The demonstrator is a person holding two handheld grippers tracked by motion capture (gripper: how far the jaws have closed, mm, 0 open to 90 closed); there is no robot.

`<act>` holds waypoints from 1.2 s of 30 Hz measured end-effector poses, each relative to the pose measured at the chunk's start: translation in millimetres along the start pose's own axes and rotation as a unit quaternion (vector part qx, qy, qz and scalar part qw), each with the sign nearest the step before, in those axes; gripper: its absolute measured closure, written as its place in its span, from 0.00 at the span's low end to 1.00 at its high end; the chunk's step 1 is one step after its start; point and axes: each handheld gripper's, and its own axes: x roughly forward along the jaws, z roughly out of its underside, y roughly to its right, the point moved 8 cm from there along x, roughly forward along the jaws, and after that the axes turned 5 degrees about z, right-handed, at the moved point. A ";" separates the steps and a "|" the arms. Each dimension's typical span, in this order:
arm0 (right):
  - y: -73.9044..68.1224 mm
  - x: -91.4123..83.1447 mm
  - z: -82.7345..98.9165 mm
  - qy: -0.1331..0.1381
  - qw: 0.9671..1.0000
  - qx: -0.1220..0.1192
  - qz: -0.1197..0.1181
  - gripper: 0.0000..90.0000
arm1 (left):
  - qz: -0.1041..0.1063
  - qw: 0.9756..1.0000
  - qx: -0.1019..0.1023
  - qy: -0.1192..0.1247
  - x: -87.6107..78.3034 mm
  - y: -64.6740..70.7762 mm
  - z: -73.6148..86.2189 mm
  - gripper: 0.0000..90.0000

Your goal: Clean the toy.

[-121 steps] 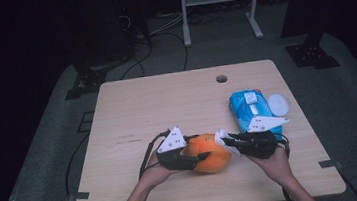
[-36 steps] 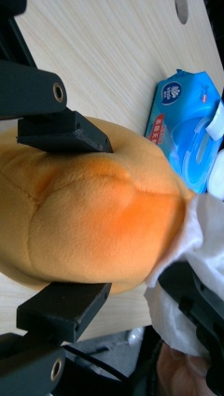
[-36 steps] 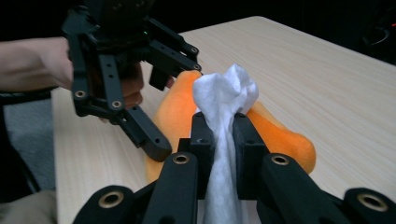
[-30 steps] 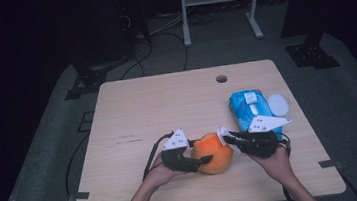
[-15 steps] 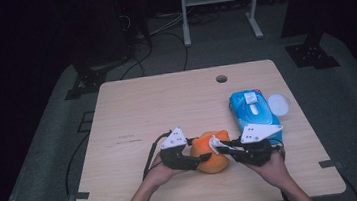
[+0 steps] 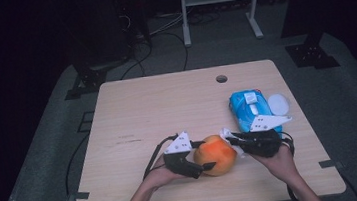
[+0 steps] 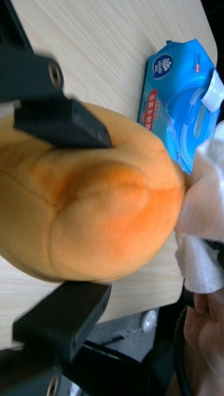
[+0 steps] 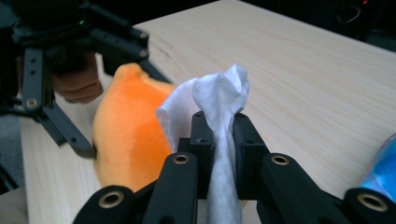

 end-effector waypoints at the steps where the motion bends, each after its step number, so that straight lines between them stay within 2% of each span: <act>1: 0.0 0.0 0.0 0.000 1.000 0.000 0.000 0.89 | 0.000 1.000 0.000 0.000 0.0 0.0 0.0 0.20; 2: -0.2 -0.3 0.8 -0.005 1.000 0.000 -0.006 0.89 | -0.005 1.000 -0.021 -0.002 0.8 -5.6 2.6 0.16; 4: 0.2 -0.7 0.8 -0.006 1.000 0.002 -0.008 0.89 | 0.000 1.000 -0.024 -0.001 3.0 -5.0 4.3 0.16; 5: 0.2 -1.3 0.6 -0.007 1.000 0.008 -0.015 0.89 | 0.004 1.000 -0.020 0.000 4.5 -2.9 5.0 0.20; 6: -1.1 -1.6 0.0 -0.008 1.000 0.010 -0.019 0.89 | 0.000 1.000 -0.007 -0.004 5.7 0.1 4.7 0.27; 8: -4.7 -2.3 -1.9 -0.006 1.000 0.009 -0.022 0.89 | -0.008 1.000 0.001 -0.007 5.9 1.3 3.8 0.32; 11: -11.1 -2.3 -5.6 -0.001 1.000 0.008 -0.031 0.89 | -0.006 1.000 0.001 -0.008 8.0 3.2 3.8 0.33; 12: -22.6 -0.9 -10.3 0.004 0.999 -0.001 -0.045 0.89 | -0.005 1.000 0.003 -0.008 11.5 5.8 3.2 0.33; 13: -22.6 -0.9 -10.3 0.004 0.999 -0.001 -0.045 0.89 | -0.005 1.000 0.003 -0.008 11.5 5.8 3.2 0.32; 14: -36.3 1.5 -15.1 0.008 0.998 -0.012 -0.064 0.89 | -0.005 1.000 0.010 -0.010 13.1 7.9 3.0 0.33; 15: -36.3 1.5 -15.1 0.008 0.998 -0.012 -0.064 0.89 | -0.004 1.000 0.020 -0.015 14.8 10.7 2.9 0.33; 16: -48.5 4.5 -18.0 0.005 0.997 -0.023 -0.074 0.89 | -0.004 0.999 0.031 -0.020 16.5 13.9 2.9 0.33; 17: -48.5 4.5 -18.0 0.005 0.997 -0.023 -0.074 0.89 | -0.005 0.999 0.039 -0.024 17.9 16.4 3.1 0.33; 18: -51.7 6.7 -18.3 0.002 0.997 -0.039 -0.061 0.89 | -0.008 0.999 0.043 -0.027 18.3 17.8 3.7 0.33; 22: -43.2 6.3 -15.4 -0.004 0.998 -0.024 -0.056 0.89 | -0.005 0.999 0.041 -0.025 17.7 17.1 4.7 0.34; 24: -24.8 4.3 -8.8 -0.013 0.999 -0.017 -0.028 0.89 | -0.003 0.998 0.049 -0.027 18.0 18.5 5.2 0.34; 25: -24.8 4.3 -8.8 -0.013 0.999 -0.017 -0.028 0.89 | -0.003 0.998 0.049 -0.027 18.0 18.5 5.2 0.34; 26: -14.2 2.2 -3.5 -0.019 1.000 -0.009 -0.015 0.89 | -0.001 0.998 0.052 -0.025 18.7 19.1 5.1 0.34; 27: -14.2 2.2 -3.5 -0.019 1.000 -0.009 -0.015 0.89 | -0.001 0.998 0.052 -0.025 18.7 19.1 5.1 0.34; 28: -8.1 0.2 0.5 -0.021 1.000 0.003 -0.019 0.89 | -0.002 0.998 0.057 -0.026 21.2 20.5 4.4 0.34; 31: -8.8 -0.7 1.4 -0.025 0.999 0.006 -0.025 0.89 | -0.002 0.997 0.067 -0.030 22.2 22.4 4.2 0.34; 32: -15.9 -0.3 -1.1 -0.022 0.999 0.001 -0.031 0.89 | -0.002 0.997 0.073 -0.034 22.5 23.7 4.5 0.34; 33: -15.9 -0.3 -1.1 -0.022 0.999 0.001 -0.031 0.89 | -0.001 0.996 0.080 -0.037 22.9 25.0 4.6 0.34; 36: -33.7 4.9 -6.6 -0.014 0.998 -0.009 -0.053 0.89 | -0.003 0.994 0.102 -0.050 26.1 30.8 4.7 0.33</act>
